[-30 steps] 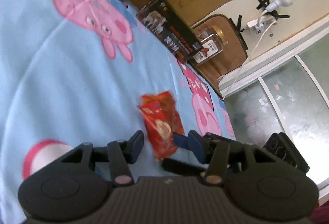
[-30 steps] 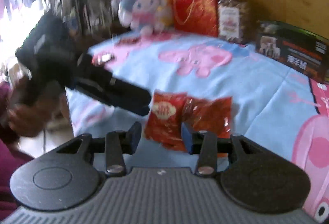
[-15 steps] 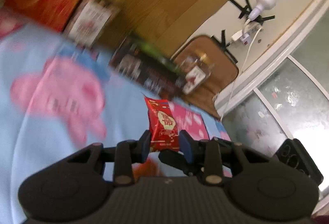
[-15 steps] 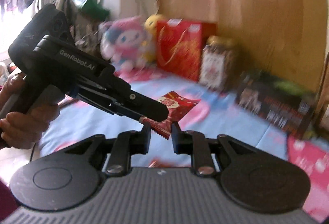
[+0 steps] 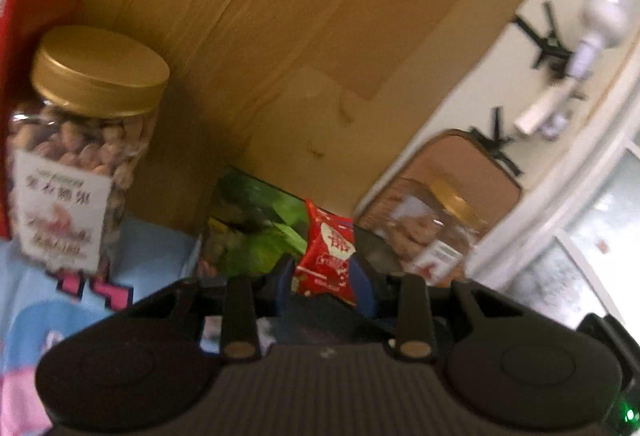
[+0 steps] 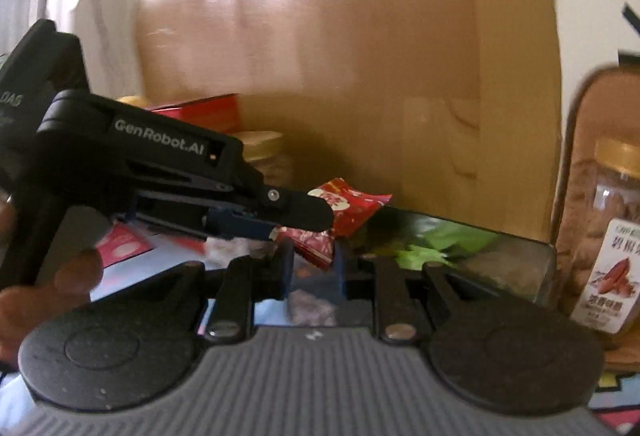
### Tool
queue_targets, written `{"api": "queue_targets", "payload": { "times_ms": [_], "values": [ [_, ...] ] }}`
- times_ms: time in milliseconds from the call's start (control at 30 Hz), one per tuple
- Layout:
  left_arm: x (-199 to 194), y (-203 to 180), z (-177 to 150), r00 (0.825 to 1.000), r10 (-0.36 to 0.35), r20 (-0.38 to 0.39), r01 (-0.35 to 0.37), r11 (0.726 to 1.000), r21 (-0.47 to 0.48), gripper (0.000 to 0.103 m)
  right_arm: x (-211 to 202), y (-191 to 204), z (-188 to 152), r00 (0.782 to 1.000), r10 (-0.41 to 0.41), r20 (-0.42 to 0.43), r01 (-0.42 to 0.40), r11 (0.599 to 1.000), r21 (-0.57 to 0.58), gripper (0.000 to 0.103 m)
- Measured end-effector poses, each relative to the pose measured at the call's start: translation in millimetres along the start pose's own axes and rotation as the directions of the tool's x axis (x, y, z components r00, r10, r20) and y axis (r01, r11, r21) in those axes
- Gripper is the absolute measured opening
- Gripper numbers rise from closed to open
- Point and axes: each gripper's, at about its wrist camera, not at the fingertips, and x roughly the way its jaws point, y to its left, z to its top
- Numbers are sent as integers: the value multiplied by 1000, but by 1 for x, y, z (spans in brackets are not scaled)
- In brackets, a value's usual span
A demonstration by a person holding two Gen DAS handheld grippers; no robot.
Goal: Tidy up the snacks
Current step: 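Carry the red packet over the black box and release it, then grasp the orange snack bag on the sheet with the right gripper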
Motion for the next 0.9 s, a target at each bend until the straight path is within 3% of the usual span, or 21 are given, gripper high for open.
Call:
{"api": "queue_targets", "payload": {
  "times_ms": [100, 233, 400, 500, 633, 767, 900],
  "values": [
    [18, 5, 1, 998, 68, 6, -68, 998, 6, 31, 22, -3, -6, 1000, -24, -14, 24, 1000, -19, 31],
    [26, 16, -2, 995, 95, 20, -94, 995, -16, 34, 21, 6, -16, 999, -37, -9, 36, 997, -66, 50],
    [-7, 16, -11, 997, 58, 48, -56, 998, -32, 39, -8, -5, -16, 1000, -25, 4, 24, 999, 35, 50],
    [-45, 12, -32, 999, 44, 21, -43, 999, -16, 39, -39, -13, -22, 995, 89, -54, -79, 983, 168, 50],
    [-88, 13, -89, 996, -5, -84, 3, 1000, -25, 39, -74, -19, -52, 940, 291, -179, -212, 907, 364, 50],
    [-127, 18, -150, 985, -19, -174, 11, 999, -44, 39, -108, -5, -82, 901, 353, -251, -233, 883, 407, 51],
    [-157, 23, -194, 978, -39, -205, 17, 994, -111, 39, -124, 10, -96, 875, 392, -284, -251, 869, 426, 51]
  ]
}}
